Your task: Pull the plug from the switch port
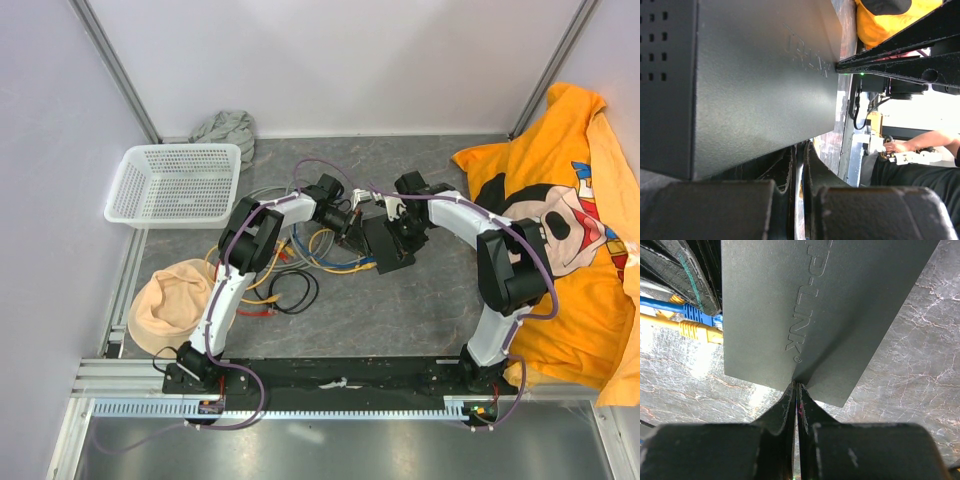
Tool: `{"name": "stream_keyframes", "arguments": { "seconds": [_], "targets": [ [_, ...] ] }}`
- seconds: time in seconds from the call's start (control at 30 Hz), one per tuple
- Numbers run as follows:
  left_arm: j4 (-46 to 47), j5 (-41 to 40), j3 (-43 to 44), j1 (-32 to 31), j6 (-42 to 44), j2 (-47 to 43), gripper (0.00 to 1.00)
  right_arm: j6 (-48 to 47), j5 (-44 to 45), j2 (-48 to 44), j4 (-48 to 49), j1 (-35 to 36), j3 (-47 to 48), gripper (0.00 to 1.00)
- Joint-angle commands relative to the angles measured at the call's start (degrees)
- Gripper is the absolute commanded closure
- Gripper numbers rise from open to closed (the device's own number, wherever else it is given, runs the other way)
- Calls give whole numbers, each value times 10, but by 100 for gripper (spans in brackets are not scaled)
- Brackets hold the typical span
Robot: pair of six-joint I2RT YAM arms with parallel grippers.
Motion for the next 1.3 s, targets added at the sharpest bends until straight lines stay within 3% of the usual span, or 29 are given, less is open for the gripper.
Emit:
{"name": "stream_keyframes", "arguments": {
  "seconds": [0.0,0.4,0.5,0.63,0.8,1.07,1.27],
  "targets": [
    [10,30,-6,18,-8,11,98,-13,31,43,27,-4,-9,92],
    [31,75,-20,25,-18,18,98,-15,22,49,25,-3,-13,92],
    [32,74,-19,25,-18,18,98,-9,10,42,24,-3,-9,99],
    [31,73,-20,25,-17,16,98,5,-51,-20,45,7,18,93],
    [32,68,-20,25,-19,16,98,43,-82,-29,79,11,4,93],
    [23,58,-22,22,-13,12,99,59,-47,79,103,11,119,94],
    [12,51,-28,23,-1,6,98,71,20,133,88,11,95,100]
  ]
}}
